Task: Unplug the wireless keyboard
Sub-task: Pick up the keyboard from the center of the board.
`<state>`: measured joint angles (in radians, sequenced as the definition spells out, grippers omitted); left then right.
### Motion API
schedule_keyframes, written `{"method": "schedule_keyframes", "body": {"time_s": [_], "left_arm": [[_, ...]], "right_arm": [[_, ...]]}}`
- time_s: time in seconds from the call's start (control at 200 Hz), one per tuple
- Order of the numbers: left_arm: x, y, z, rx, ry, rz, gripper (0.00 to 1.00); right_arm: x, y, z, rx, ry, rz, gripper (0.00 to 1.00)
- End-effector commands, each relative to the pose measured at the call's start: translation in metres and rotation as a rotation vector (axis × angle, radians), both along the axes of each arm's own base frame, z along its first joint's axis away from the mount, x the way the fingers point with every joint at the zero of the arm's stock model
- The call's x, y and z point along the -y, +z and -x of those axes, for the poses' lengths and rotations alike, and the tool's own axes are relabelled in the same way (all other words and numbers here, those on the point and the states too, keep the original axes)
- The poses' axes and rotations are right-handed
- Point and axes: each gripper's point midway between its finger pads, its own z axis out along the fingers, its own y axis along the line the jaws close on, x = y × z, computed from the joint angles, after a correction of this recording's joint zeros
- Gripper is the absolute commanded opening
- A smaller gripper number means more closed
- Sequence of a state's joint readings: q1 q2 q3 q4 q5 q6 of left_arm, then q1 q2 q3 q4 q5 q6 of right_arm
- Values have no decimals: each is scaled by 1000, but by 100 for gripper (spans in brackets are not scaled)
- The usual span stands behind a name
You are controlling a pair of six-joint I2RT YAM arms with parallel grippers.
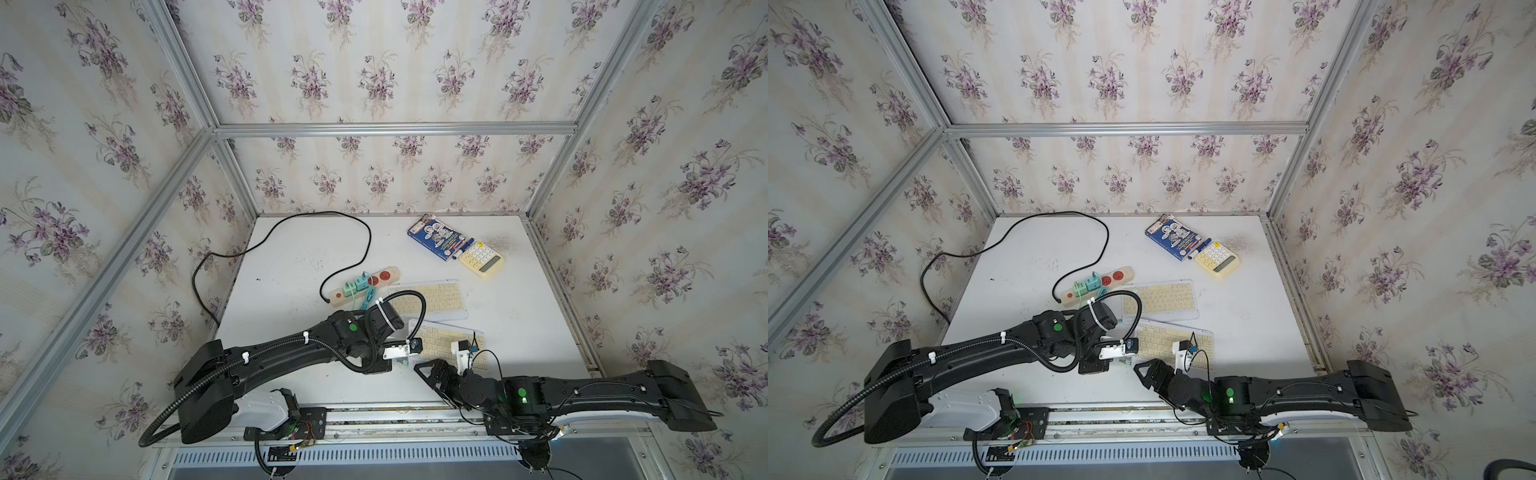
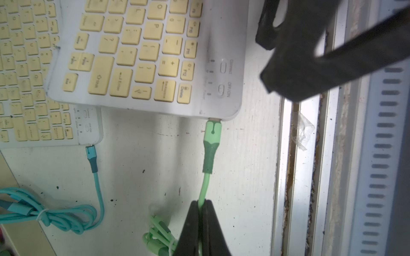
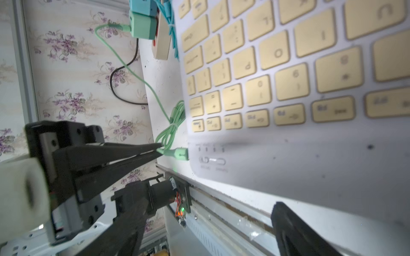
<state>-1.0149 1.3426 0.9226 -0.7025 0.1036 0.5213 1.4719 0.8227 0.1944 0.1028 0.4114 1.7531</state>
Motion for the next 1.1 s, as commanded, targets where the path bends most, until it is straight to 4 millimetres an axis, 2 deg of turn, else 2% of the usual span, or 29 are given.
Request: {"method": "schedule_keyframes", "body": {"time_s": [0.0,0.145,0.295,0.634,0.699,0.879,0.994,1.094], "left_arm": [[4,4,1,-6,-20,21,0],[4,5,2,-8,-22,25,0],[5,4,3,-13,-20,26,0],[8,2,6,-41,-29,27,0],[10,3,6,-43,-31,33,0],[11,2,9,-58,-39,39,0],[12,3,9,-60,-42,43,0],[13,4,9,-64,-43,45,0]], "right_arm": [[-10,14,-15,16,-110,-148,89],[5,2,-29,42,-219,-122,89],[17,-1,-41,71,-320,-146,87],[19,6,-52,105,-406,-238,78],[19,7,-53,109,-415,-233,72],[23,12,-57,125,-449,-261,45],[25,15,-58,130,-458,-249,40],[27,13,-58,122,-467,-233,31]]}}
